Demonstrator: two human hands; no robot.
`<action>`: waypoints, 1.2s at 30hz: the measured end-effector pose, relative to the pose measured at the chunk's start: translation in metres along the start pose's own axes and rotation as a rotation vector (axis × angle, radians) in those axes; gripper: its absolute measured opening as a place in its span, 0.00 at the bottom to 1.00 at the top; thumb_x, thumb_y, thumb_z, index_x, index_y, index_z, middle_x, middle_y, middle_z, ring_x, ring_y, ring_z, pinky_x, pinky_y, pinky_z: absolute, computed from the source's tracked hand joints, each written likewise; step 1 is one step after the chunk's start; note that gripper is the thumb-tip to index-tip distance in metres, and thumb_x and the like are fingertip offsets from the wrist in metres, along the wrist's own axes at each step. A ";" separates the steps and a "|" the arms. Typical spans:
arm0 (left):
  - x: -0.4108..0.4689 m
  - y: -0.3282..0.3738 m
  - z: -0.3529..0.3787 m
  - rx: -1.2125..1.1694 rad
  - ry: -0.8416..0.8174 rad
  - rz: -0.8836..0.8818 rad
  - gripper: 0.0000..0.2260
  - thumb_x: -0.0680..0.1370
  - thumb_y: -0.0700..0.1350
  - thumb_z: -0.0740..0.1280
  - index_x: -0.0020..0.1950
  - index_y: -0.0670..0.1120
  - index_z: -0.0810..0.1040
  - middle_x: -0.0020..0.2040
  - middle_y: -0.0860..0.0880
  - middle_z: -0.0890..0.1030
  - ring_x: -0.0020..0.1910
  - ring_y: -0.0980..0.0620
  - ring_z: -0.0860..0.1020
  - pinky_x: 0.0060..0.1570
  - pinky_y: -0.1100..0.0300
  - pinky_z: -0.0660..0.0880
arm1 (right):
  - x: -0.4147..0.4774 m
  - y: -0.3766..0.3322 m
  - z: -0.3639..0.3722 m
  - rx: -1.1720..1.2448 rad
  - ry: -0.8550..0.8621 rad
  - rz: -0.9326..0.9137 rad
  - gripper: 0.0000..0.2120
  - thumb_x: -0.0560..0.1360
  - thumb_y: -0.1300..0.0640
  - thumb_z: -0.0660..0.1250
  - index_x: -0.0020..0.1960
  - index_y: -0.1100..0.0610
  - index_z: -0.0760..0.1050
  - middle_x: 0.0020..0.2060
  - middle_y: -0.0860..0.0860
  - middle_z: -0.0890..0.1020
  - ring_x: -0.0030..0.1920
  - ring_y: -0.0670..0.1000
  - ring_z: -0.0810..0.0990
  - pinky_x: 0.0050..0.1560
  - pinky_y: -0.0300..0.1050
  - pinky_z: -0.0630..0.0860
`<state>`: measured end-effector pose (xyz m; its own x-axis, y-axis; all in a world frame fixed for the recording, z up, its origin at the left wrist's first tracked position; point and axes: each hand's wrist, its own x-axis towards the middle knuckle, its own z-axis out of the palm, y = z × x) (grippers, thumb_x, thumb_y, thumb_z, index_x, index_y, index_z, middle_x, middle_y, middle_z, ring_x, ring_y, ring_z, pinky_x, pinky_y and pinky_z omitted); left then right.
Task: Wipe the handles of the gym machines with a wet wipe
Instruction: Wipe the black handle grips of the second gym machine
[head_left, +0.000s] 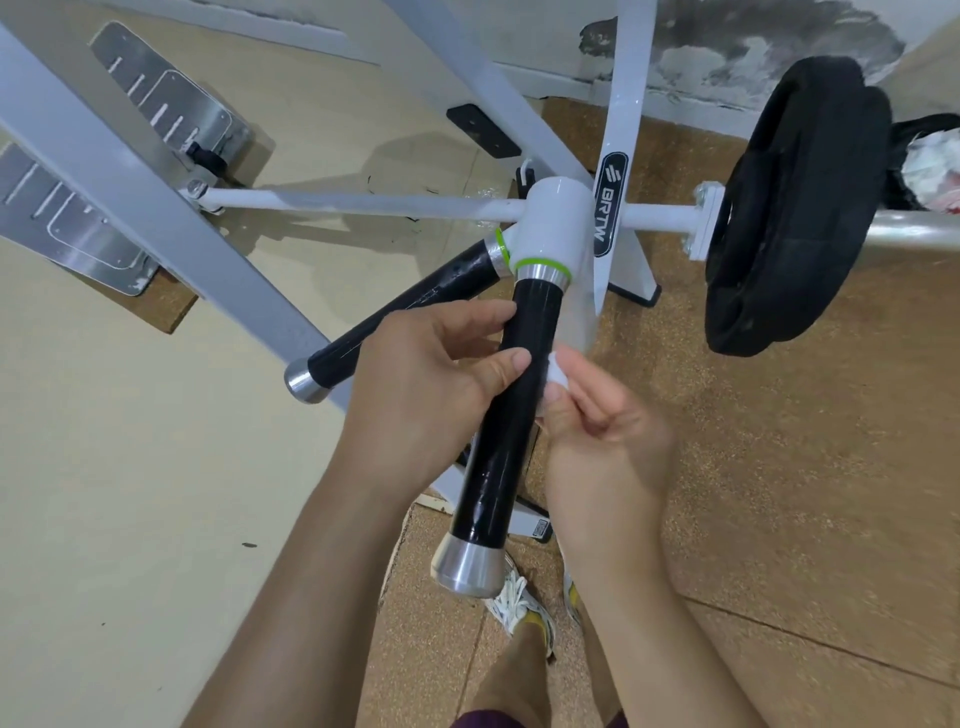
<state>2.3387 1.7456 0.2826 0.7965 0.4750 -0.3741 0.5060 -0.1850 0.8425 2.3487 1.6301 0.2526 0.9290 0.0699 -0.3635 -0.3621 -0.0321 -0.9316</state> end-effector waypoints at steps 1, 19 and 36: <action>-0.001 0.000 0.000 -0.002 0.001 0.003 0.17 0.71 0.40 0.74 0.59 0.49 0.81 0.51 0.55 0.84 0.48 0.62 0.82 0.55 0.57 0.78 | 0.004 -0.002 -0.002 0.033 0.021 0.004 0.16 0.75 0.68 0.67 0.53 0.48 0.80 0.41 0.38 0.84 0.47 0.39 0.83 0.48 0.33 0.78; -0.028 -0.011 -0.012 0.094 -0.200 0.059 0.28 0.71 0.43 0.75 0.67 0.60 0.72 0.51 0.62 0.80 0.49 0.64 0.79 0.48 0.68 0.76 | 0.025 0.003 0.002 0.104 0.072 0.093 0.13 0.74 0.66 0.68 0.53 0.51 0.79 0.48 0.47 0.84 0.52 0.47 0.83 0.57 0.49 0.79; -0.025 -0.010 -0.004 0.028 -0.118 0.060 0.27 0.70 0.33 0.73 0.66 0.52 0.75 0.43 0.55 0.78 0.41 0.59 0.80 0.41 0.72 0.75 | -0.034 0.025 -0.017 -0.135 -0.055 -0.065 0.14 0.76 0.68 0.66 0.57 0.54 0.80 0.46 0.45 0.84 0.49 0.46 0.84 0.53 0.48 0.80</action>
<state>2.3126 1.7394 0.2852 0.8581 0.3584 -0.3677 0.4640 -0.2346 0.8542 2.3095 1.6105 0.2416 0.9431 0.1310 -0.3056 -0.2843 -0.1589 -0.9455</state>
